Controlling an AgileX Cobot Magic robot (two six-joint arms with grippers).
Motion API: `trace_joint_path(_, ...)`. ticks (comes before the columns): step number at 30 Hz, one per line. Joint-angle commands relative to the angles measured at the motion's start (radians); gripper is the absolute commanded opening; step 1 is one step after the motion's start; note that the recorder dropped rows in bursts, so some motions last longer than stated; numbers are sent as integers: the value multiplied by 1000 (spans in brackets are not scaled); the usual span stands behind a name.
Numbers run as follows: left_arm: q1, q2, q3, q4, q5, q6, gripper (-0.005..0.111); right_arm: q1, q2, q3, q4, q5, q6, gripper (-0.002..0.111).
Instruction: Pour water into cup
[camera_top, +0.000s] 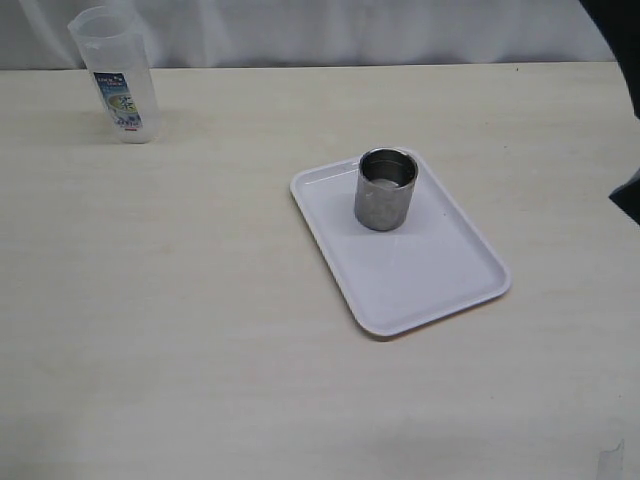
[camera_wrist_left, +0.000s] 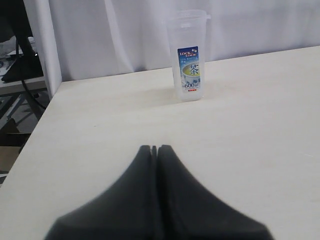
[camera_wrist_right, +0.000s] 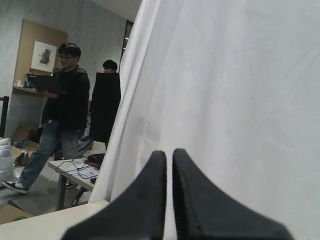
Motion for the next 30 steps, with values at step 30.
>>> trace_joint_path(30,5,-3,2,-2,-5,4,0,-3,-760,393,877,113,-461,4)
